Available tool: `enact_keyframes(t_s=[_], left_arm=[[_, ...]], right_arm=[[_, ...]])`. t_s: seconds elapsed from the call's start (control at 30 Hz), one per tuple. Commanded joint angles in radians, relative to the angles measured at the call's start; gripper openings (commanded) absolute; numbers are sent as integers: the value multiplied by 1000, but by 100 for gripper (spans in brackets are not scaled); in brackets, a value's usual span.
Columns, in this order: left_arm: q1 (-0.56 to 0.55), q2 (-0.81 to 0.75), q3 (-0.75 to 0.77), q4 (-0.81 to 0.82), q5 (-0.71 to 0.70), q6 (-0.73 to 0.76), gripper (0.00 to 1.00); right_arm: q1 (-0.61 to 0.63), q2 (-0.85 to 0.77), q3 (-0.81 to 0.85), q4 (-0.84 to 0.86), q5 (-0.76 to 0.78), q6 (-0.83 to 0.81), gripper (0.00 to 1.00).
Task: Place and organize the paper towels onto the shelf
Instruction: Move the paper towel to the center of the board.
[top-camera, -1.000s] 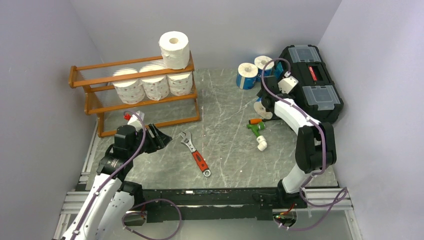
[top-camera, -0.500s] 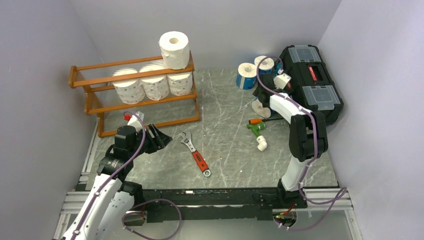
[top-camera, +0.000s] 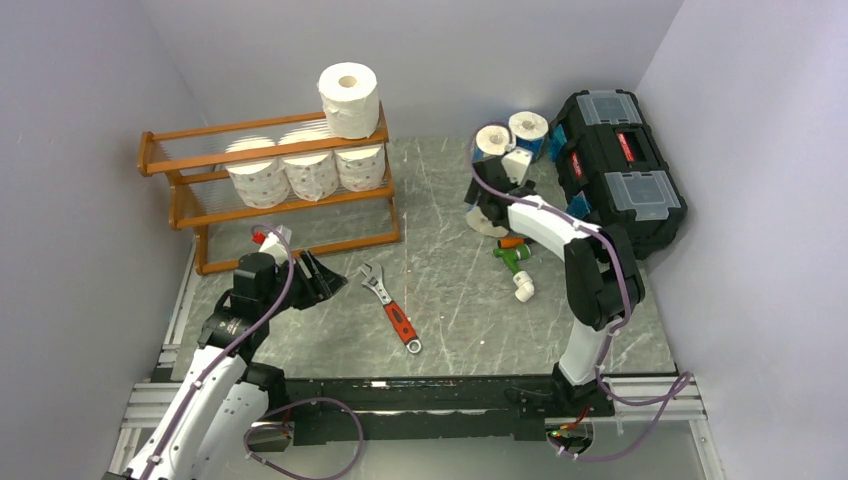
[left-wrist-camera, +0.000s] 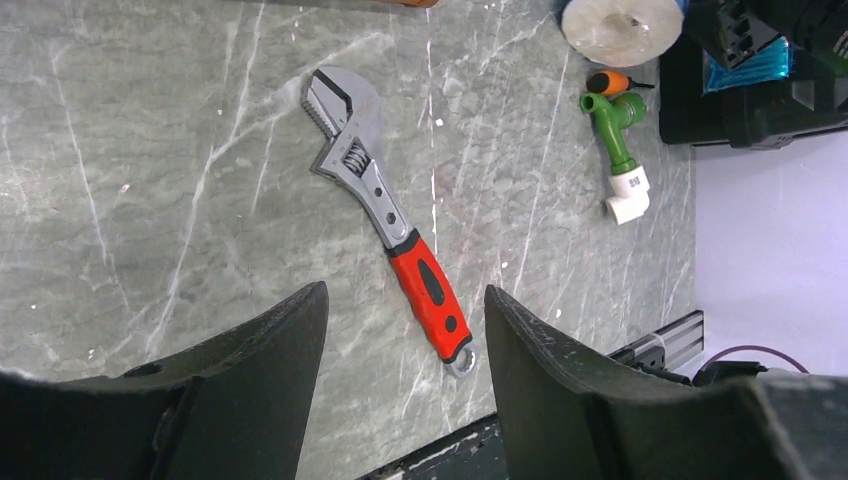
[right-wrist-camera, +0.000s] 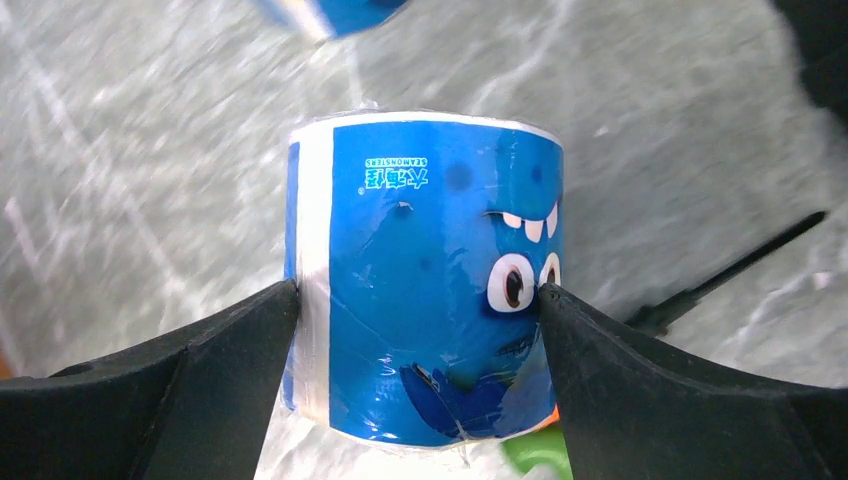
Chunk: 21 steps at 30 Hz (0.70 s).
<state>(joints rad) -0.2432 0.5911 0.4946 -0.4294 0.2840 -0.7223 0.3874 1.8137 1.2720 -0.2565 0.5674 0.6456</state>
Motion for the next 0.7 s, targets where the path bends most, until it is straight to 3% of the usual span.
enact_keyframes(t_s=[0.0, 0.27, 0.67], left_arm=[[-8, 0, -5, 49, 23, -13, 63], [-12, -7, -8, 37, 13, -14, 64], [-18, 37, 6, 81, 6, -25, 63]], right_arm=[[103, -42, -48, -18, -72, 36, 91], [260, -94, -111, -17, -100, 16, 90], [351, -251, -245, -15, -206, 52, 90]])
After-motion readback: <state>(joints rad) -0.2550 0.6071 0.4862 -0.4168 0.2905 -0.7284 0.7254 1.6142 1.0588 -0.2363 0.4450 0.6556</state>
